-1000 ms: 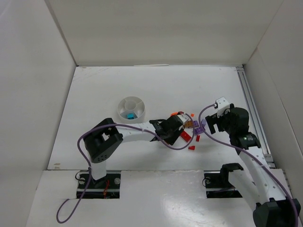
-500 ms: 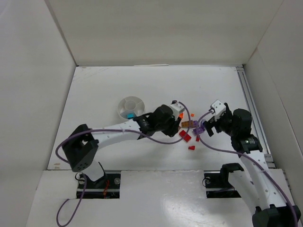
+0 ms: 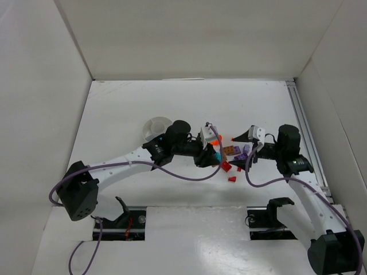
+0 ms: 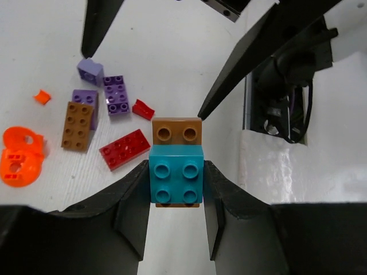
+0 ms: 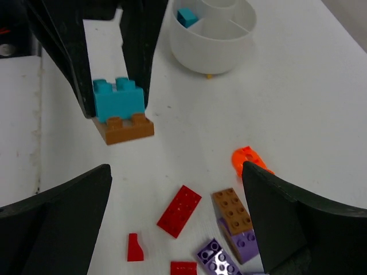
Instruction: Sort the legos into containers by color
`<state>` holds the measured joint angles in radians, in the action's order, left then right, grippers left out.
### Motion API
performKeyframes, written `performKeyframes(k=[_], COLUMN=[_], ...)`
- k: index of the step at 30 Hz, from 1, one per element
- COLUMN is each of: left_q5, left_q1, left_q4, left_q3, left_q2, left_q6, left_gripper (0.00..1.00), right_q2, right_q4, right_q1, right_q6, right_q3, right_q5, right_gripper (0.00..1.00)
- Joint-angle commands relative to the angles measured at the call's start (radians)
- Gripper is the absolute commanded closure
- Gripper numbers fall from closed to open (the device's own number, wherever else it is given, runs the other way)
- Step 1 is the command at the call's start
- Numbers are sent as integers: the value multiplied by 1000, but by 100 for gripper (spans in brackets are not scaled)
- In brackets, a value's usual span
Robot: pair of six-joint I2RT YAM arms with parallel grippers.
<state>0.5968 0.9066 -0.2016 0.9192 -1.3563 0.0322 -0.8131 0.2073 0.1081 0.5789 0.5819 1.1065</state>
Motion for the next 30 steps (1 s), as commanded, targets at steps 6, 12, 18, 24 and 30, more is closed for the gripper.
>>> performKeyframes(k=[6,12,18,24,30], left_q5=[176,181,161,141,90], left_q1=[0,0,0,0,0], left_q4=[-44,-44,-44,-35,-35], left_q3=[101,110,110,110,90], left_q2=[-38,-18,2,46,66], left_q6=[106,141,173,184,202], left_gripper=[100,100,100,100,100], right_q2=[-9,-52,-113,-152,-170], right_q4=[-75,-75,-75,-75,-75], right_q1=[47,91,122,122,143], right_q6=[-27,-45,-56,-65,-56], right_q3=[87,107,145,154,154], right_q5=[216,237,247,234,234], right_gripper=[3,8,18,19,18])
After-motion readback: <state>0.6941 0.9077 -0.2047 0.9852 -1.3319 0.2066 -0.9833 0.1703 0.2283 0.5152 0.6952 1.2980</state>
